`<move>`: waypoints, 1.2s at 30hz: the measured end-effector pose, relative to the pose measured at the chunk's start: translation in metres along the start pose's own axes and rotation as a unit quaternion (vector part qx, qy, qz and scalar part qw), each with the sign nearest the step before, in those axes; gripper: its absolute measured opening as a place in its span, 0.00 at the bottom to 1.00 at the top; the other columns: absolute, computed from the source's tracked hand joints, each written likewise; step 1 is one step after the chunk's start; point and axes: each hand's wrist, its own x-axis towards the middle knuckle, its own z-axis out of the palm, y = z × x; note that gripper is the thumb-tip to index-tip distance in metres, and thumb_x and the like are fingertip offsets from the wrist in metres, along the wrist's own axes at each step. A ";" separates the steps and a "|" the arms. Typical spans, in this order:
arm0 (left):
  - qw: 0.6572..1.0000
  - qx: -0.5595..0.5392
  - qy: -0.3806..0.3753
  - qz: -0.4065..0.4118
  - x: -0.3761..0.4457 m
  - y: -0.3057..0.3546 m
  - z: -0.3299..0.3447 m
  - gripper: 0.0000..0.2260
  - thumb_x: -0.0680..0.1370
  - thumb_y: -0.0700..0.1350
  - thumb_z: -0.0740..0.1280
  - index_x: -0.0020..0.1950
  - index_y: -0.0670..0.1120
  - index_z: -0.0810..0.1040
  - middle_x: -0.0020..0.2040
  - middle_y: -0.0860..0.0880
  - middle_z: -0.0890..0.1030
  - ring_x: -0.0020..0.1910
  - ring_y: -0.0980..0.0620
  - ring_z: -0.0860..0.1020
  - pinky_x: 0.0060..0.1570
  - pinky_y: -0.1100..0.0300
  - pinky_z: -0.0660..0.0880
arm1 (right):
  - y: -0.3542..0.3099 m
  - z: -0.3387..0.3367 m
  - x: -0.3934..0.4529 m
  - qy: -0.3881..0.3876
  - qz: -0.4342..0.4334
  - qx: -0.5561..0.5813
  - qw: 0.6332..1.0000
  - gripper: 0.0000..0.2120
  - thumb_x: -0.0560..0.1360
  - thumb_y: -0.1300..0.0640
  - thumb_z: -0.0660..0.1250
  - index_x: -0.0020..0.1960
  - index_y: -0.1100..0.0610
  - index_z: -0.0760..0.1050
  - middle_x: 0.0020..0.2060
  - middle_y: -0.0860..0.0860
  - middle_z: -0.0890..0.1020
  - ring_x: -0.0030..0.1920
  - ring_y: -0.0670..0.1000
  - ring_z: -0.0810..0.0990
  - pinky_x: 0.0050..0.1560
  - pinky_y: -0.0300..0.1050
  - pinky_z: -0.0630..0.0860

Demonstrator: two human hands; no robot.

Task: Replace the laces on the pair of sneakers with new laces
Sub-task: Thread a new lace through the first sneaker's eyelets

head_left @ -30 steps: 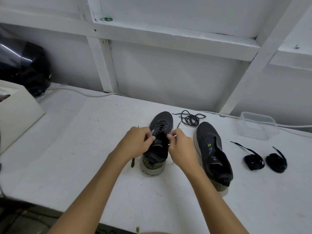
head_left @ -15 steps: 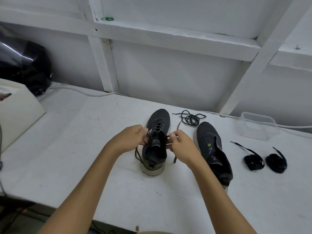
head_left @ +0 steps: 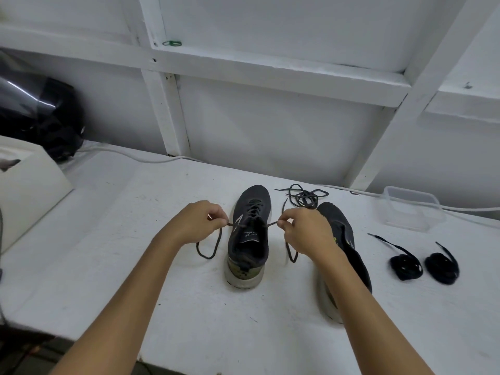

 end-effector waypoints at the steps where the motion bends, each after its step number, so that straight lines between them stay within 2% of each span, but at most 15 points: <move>1: 0.999 0.034 0.024 0.005 0.002 0.001 0.002 0.04 0.80 0.52 0.68 0.49 0.57 0.83 0.51 0.52 0.76 0.53 0.52 0.75 0.50 0.56 0.72 | -0.002 0.002 0.002 -0.017 0.009 0.052 0.998 0.08 0.81 0.52 0.64 0.53 0.51 0.82 0.44 0.49 0.83 0.51 0.53 0.80 0.48 0.46 0.76; 3: 0.995 0.075 0.072 0.006 0.005 0.004 0.007 0.05 0.80 0.53 0.68 0.50 0.57 0.84 0.46 0.53 0.73 0.50 0.52 0.72 0.48 0.55 0.71 | -0.008 0.006 0.005 -0.050 0.044 0.225 0.972 0.09 0.81 0.53 0.63 0.49 0.55 0.81 0.42 0.49 0.86 0.46 0.51 0.85 0.48 0.49 0.81; 5: 0.993 0.063 0.096 0.013 0.007 0.010 0.010 0.05 0.80 0.52 0.68 0.50 0.56 0.85 0.40 0.57 0.75 0.44 0.53 0.74 0.43 0.58 0.70 | -0.013 0.005 0.008 -0.062 0.096 0.397 0.910 0.10 0.81 0.53 0.65 0.48 0.57 0.81 0.43 0.51 0.87 0.45 0.49 0.87 0.43 0.47 0.84; 7: 0.995 0.016 0.095 0.020 0.009 0.015 0.014 0.05 0.80 0.50 0.69 0.51 0.55 0.85 0.41 0.57 0.81 0.43 0.54 0.77 0.44 0.60 0.73 | -0.017 0.003 0.012 -0.053 0.120 0.498 0.857 0.09 0.82 0.56 0.66 0.48 0.60 0.81 0.44 0.55 0.87 0.46 0.51 0.87 0.40 0.43 0.82; 9: 0.994 -0.058 0.094 0.016 0.011 0.021 0.017 0.05 0.80 0.47 0.69 0.52 0.52 0.85 0.46 0.56 0.84 0.47 0.57 0.79 0.47 0.65 0.73 | -0.020 0.000 0.017 -0.046 0.136 0.560 0.816 0.04 0.81 0.61 0.66 0.54 0.61 0.78 0.46 0.56 0.86 0.46 0.52 0.87 0.42 0.44 0.81; 12: 0.955 -0.281 0.096 -0.015 0.015 0.031 0.016 0.04 0.78 0.45 0.71 0.51 0.51 0.85 0.47 0.55 0.86 0.46 0.58 0.82 0.47 0.64 0.73 | -0.023 -0.005 0.025 -0.063 0.176 0.615 0.766 0.12 0.79 0.65 0.67 0.61 0.59 0.71 0.45 0.53 0.86 0.43 0.49 0.86 0.46 0.45 0.80; 14: 0.918 -0.386 0.087 -0.023 0.018 0.038 0.011 0.06 0.77 0.44 0.72 0.53 0.52 0.83 0.49 0.54 0.86 0.47 0.59 0.83 0.47 0.60 0.72 | -0.027 -0.006 0.026 -0.099 0.189 0.597 0.773 0.11 0.79 0.65 0.67 0.60 0.60 0.75 0.41 0.51 0.86 0.39 0.47 0.83 0.44 0.42 0.75; 15: 0.915 -0.395 0.082 -0.016 0.020 0.041 0.008 0.06 0.78 0.44 0.72 0.54 0.52 0.83 0.50 0.54 0.86 0.48 0.60 0.82 0.46 0.60 0.72 | -0.030 -0.007 0.026 -0.113 0.182 0.568 0.794 0.09 0.79 0.65 0.66 0.59 0.59 0.78 0.43 0.51 0.87 0.38 0.46 0.81 0.41 0.41 0.73; 17: 0.926 -0.373 0.061 0.013 0.023 0.047 0.004 0.06 0.79 0.43 0.70 0.55 0.51 0.82 0.51 0.55 0.86 0.50 0.62 0.82 0.45 0.62 0.72 | -0.035 -0.006 0.026 -0.133 0.143 0.501 0.843 0.09 0.79 0.65 0.66 0.55 0.56 0.82 0.45 0.50 0.87 0.38 0.45 0.78 0.37 0.39 0.70; 19: 0.934 -0.352 0.042 0.048 0.024 0.054 0.003 0.07 0.81 0.40 0.68 0.56 0.48 0.82 0.50 0.55 0.86 0.47 0.66 0.82 0.42 0.68 0.73 | -0.039 -0.006 0.027 -0.157 0.098 0.467 0.865 0.08 0.78 0.63 0.68 0.54 0.55 0.84 0.47 0.51 0.88 0.37 0.45 0.75 0.38 0.40 0.69; 22: 0.940 -0.332 0.028 0.073 0.027 0.058 0.002 0.09 0.82 0.37 0.65 0.59 0.44 0.82 0.49 0.53 0.86 0.43 0.66 0.81 0.38 0.74 0.73 | -0.044 -0.009 0.027 -0.184 0.044 0.468 0.863 0.05 0.76 0.59 0.73 0.50 0.58 0.85 0.46 0.51 0.87 0.38 0.46 0.74 0.43 0.45 0.68; 25: 0.955 -0.287 0.015 0.071 0.026 0.053 0.002 0.12 0.84 0.43 0.63 0.64 0.52 0.80 0.47 0.54 0.86 0.45 0.64 0.81 0.44 0.72 0.72 | -0.044 -0.008 0.027 -0.168 0.034 0.461 0.871 0.07 0.79 0.56 0.71 0.42 0.53 0.83 0.42 0.50 0.86 0.39 0.46 0.75 0.42 0.43 0.69; 27: 0.966 -0.251 0.009 0.057 0.024 0.044 0.003 0.12 0.84 0.46 0.63 0.65 0.55 0.77 0.45 0.53 0.87 0.47 0.64 0.82 0.50 0.69 0.71 | -0.041 -0.008 0.028 -0.149 0.061 0.490 0.857 0.06 0.81 0.57 0.68 0.46 0.53 0.81 0.41 0.50 0.85 0.37 0.45 0.76 0.42 0.42 0.70; 30: 0.978 -0.205 -0.007 0.046 0.021 0.030 0.007 0.07 0.82 0.48 0.66 0.58 0.55 0.79 0.42 0.55 0.85 0.44 0.62 0.81 0.51 0.62 0.73 | -0.035 -0.008 0.029 -0.126 0.087 0.514 0.844 0.04 0.81 0.59 0.67 0.50 0.55 0.80 0.43 0.51 0.85 0.34 0.44 0.78 0.38 0.38 0.72; 36: 0.972 -0.226 -0.044 0.042 0.013 0.037 0.012 0.06 0.77 0.46 0.73 0.52 0.52 0.82 0.43 0.55 0.86 0.45 0.62 0.82 0.50 0.64 0.73 | -0.033 -0.009 0.029 -0.099 0.073 0.524 0.843 0.05 0.80 0.64 0.67 0.50 0.59 0.82 0.40 0.50 0.82 0.35 0.45 0.80 0.41 0.38 0.78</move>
